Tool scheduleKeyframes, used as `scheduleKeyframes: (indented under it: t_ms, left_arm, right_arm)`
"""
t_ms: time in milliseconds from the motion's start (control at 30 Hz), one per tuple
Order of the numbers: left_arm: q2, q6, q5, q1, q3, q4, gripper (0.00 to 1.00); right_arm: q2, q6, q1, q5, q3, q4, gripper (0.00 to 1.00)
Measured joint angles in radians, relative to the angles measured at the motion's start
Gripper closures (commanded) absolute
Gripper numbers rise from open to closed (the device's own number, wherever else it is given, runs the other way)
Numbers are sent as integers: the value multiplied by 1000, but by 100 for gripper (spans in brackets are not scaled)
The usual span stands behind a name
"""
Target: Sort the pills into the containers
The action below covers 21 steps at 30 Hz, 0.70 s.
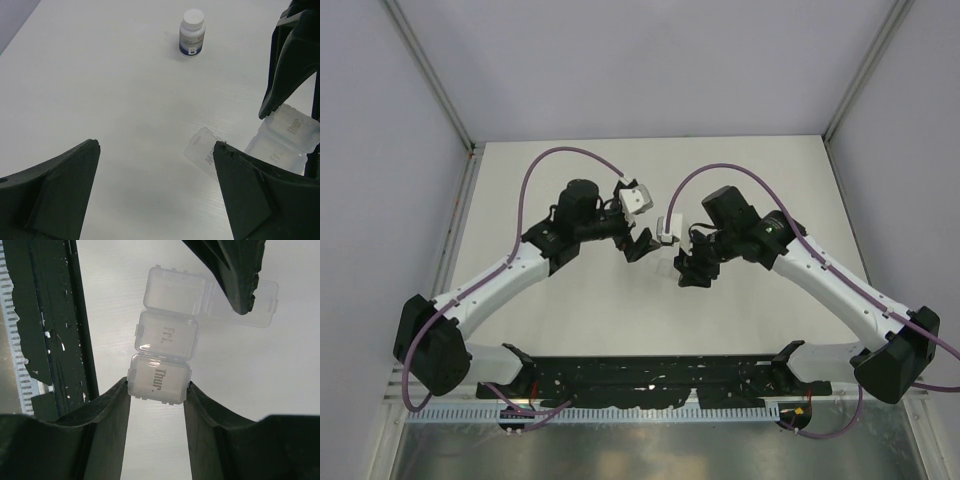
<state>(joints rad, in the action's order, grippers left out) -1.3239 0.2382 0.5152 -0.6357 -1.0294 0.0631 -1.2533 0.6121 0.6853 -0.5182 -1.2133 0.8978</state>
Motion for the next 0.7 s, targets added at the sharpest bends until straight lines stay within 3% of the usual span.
scheduleKeyframes:
  t_ms: [433,700]
  left_arm:
    - [-3,4,-28,1,0,1,0]
    - [131,5,-53,63,55,-1,0]
  right_arm:
    - [17,-2,0,12,22,-12,94]
    - [7,-37,0,56,31,-56,93]
